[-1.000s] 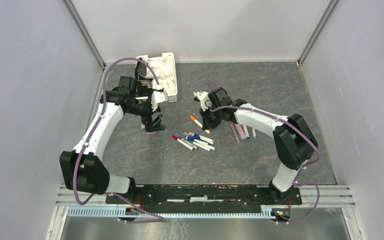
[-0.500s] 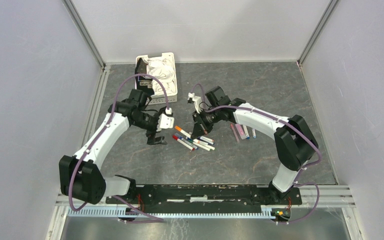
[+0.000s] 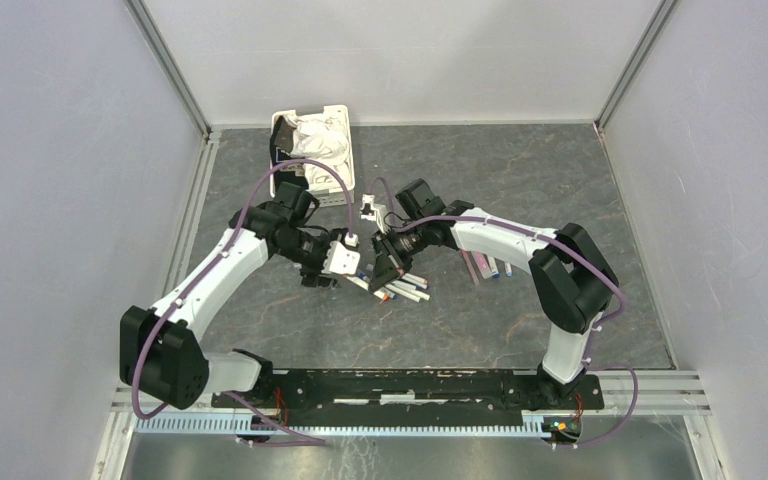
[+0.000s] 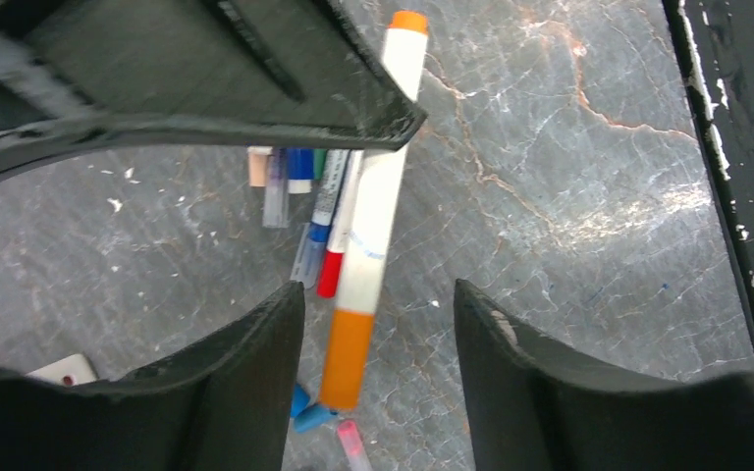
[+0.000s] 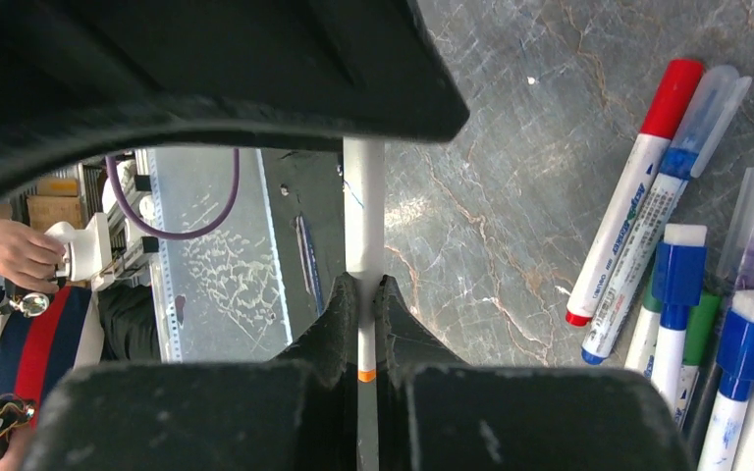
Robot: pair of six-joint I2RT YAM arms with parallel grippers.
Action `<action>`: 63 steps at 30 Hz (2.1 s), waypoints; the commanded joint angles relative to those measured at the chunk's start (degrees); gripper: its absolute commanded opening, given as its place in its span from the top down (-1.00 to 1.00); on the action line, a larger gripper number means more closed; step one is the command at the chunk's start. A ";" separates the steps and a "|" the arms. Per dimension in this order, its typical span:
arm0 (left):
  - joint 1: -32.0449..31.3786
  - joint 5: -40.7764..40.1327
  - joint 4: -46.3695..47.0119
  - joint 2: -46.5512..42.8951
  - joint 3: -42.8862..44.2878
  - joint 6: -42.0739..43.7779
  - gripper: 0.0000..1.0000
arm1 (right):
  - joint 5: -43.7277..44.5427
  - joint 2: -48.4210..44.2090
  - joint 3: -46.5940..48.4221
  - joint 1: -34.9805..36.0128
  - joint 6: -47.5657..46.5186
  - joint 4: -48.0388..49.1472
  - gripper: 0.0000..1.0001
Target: Open the pen caps
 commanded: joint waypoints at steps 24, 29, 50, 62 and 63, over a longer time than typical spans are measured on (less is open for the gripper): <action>-4.13 -3.15 1.80 -0.68 0.60 -2.97 0.95 | -4.71 5.09 3.45 2.41 13.24 15.34 0.14; -4.13 -3.25 2.32 -1.01 0.98 -4.03 0.96 | -4.79 6.96 4.85 3.38 13.19 14.60 0.15; 11.26 -15.80 3.08 5.54 5.41 6.18 0.95 | -1.62 -2.22 -6.81 -2.08 0.60 2.89 1.00; 12.10 -16.39 21.78 15.16 2.94 -9.32 0.95 | 29.82 -8.65 -9.44 -11.04 2.54 -1.47 1.00; 12.19 -17.41 24.33 16.25 2.91 -10.64 0.95 | 33.71 -9.17 -9.94 -11.42 2.85 -1.23 1.00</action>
